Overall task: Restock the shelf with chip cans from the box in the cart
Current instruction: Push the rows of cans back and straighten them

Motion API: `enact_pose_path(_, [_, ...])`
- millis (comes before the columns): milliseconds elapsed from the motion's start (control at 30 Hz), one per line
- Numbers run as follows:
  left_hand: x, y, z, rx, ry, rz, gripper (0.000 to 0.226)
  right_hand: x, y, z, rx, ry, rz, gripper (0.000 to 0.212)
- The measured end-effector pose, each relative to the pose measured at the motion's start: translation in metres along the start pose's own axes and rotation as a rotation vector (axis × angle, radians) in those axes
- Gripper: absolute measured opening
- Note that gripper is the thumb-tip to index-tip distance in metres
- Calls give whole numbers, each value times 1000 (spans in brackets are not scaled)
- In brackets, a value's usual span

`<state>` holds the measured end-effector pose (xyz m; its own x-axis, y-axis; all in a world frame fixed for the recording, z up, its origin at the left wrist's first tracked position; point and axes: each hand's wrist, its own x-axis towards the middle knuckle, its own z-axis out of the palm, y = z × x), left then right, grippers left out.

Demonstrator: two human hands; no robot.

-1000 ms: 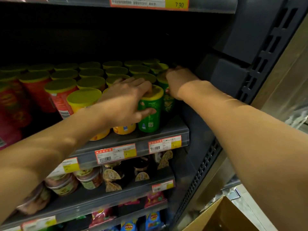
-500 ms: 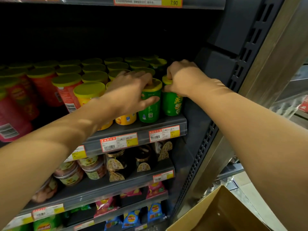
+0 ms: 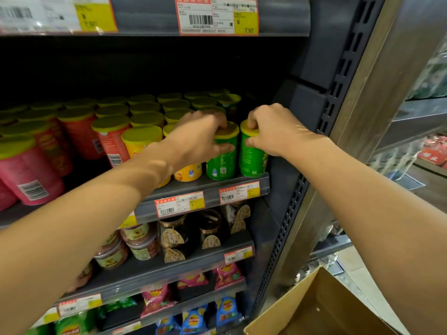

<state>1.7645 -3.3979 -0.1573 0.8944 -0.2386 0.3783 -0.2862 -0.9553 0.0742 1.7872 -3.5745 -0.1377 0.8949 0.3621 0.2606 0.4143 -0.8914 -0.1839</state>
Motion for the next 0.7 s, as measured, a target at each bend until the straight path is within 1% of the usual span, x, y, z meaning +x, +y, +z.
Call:
enact_pose_path(133, [-3,3,1,-16,13,19,59,-2,0,-3,20,-9,14,35])
enact_pose_path(267, [-6,-1,5,-76,24,-1,57,-1,0,-2,20,-16,3,32])
enact_pose_path(367, [-5,-1,7,-77,16,-20,55,2,0,-1,11,-12,-9,25])
enact_pose_path(567, [-4,0,6,-97,5,-66,59,1,0,1,-13,-8,-23,25])
enact_pose_path(700, [-4,1,5,-90,-10,-40,56,2,0,1,-6,-5,-18,26])
